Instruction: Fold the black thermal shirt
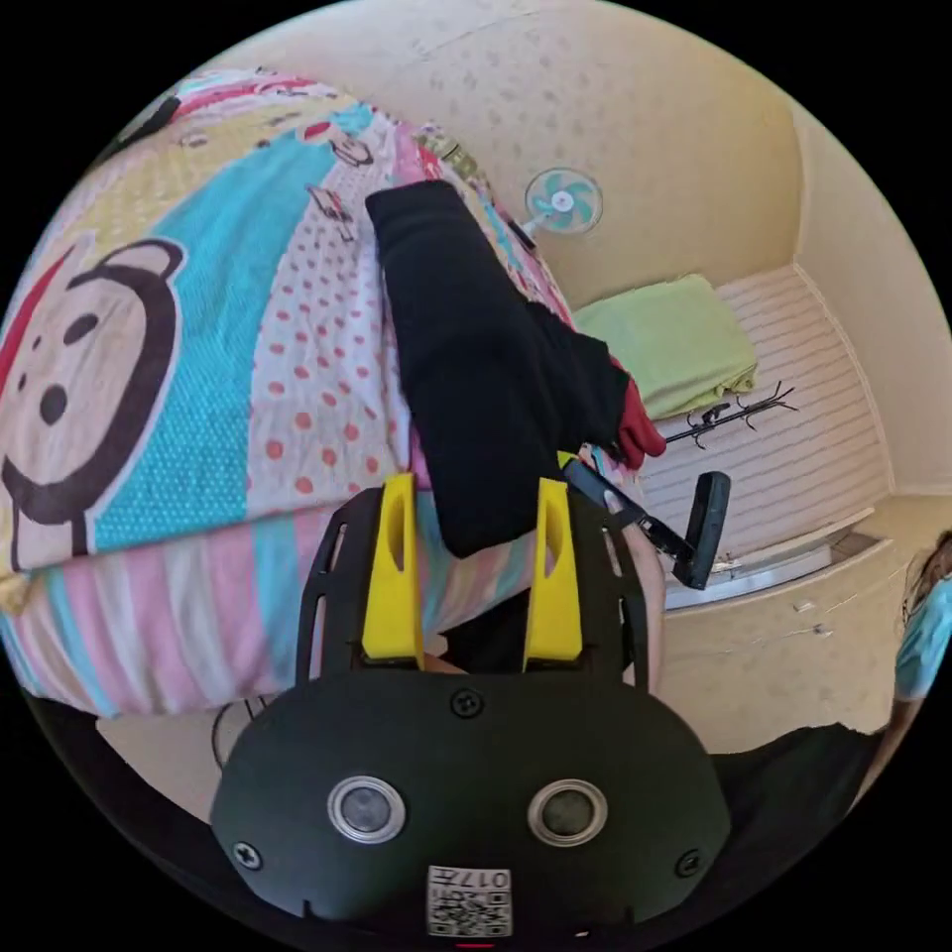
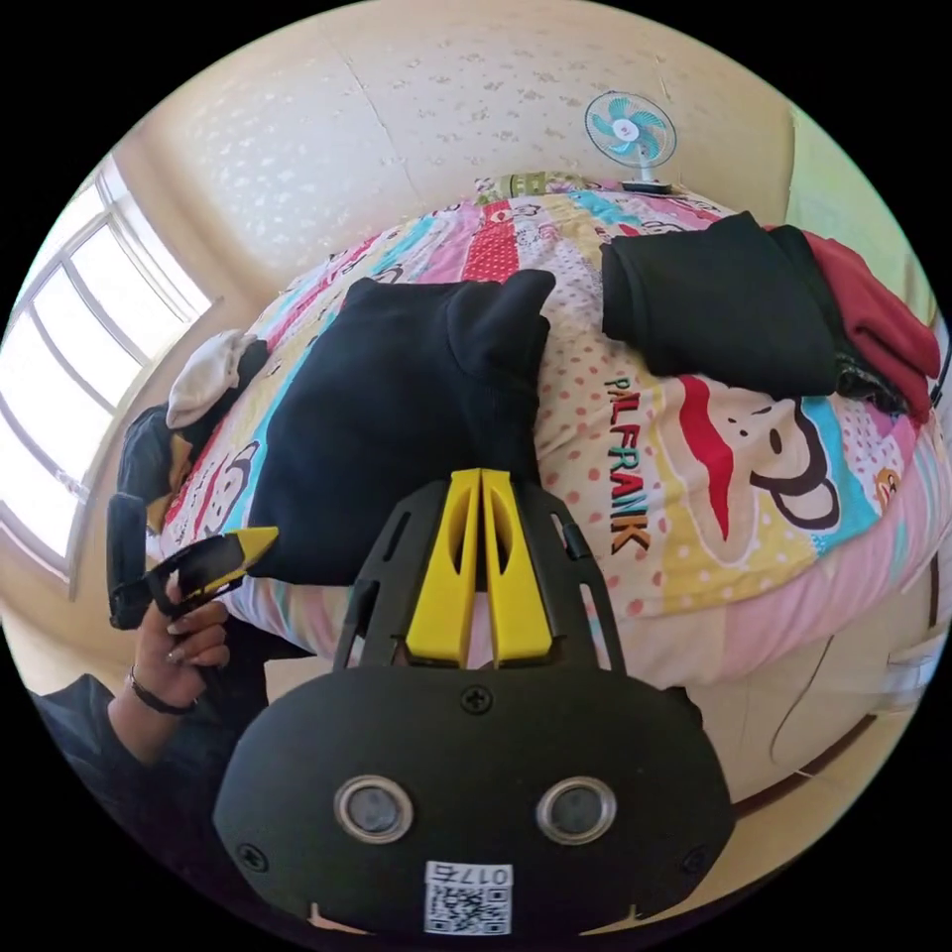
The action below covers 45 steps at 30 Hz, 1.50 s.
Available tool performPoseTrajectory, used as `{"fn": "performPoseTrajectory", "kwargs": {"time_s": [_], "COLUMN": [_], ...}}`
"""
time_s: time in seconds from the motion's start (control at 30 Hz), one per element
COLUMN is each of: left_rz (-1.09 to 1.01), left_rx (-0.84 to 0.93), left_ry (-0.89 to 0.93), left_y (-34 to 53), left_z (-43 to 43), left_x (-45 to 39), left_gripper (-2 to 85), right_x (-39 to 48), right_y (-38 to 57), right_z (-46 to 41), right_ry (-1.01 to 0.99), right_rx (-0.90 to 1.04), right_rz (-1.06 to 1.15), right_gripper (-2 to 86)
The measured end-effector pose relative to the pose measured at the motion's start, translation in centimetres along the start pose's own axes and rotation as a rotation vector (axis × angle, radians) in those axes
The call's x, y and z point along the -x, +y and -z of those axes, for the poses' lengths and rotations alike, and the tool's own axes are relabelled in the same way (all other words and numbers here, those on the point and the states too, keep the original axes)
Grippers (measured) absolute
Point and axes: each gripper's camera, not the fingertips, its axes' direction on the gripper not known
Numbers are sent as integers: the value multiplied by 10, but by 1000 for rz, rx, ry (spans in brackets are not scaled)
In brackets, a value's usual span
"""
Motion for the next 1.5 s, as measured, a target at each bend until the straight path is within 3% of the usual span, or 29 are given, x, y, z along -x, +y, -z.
{"fn": "performPoseTrajectory", "kwargs": {"time_s": [0.13, 0.2, 0.37, 0.5, 0.63, 0.7, 0.8, 0.87, 0.97, 1.1, 1.17, 1.27, 1.37, 1.5], "left_rz": [147, 175, 98, 21, -63, -96, -156, -191, -166, -45, 27, 73, 77, 69], "left_rx": [-17, -30, -36, 13, 93, 118, 135, 73, -91, -54, -61, -37, -3, 39], "left_ry": [124, 236, 344, 323, 265, 268, 349, 503, 427, 347, 356, 362, 365, 356], "left_y": [-4, -11, -16, 9, 47, 55, 55, 52, 56, 50, 48, 40, 30, 19], "left_z": [6, 15, 43, 45, 52, 62, 92, 127, 172, 186, 189, 187, 182, 178], "left_x": [4, -4, -60, -87, -100, -102, -95, -79, -46, -2, 18, 25, 20, 10], "left_gripper": [91, 75, 72, 70, 67, 68, 72, 58, 35, 48, 50, 50, 50, 51], "right_x": [-49, -92, -149, -189, -214, -222, -227, -231, -245, -262, -273, -305, -356, -410], "right_y": [20, 53, 114, 120, 100, 100, 96, 79, 15, -103, -141, -175, -172, -62], "right_z": [47, 70, 72, 55, 31, 19, 29, 49, 101, 192, 220, 227, 178, 50], "right_ry": [-300, -507, -812, -1084, -1076, -1207, -1375, -1467, -1554, -1543, -1483, -1244, -993, -758], "right_rx": [-133, -189, -104, -161, -73, -103, -198, -290, -432, -588, -647, -686, -643, -515], "right_rz": [-163, -368, -667, -806, -804, -829, -800, -746, -549, -170, -83, -224, -457, -927], "right_gripper": [94, 156, 230, 247, 225, 168, 155, 153, 148, 140, 135, 125, 116, 119]}}
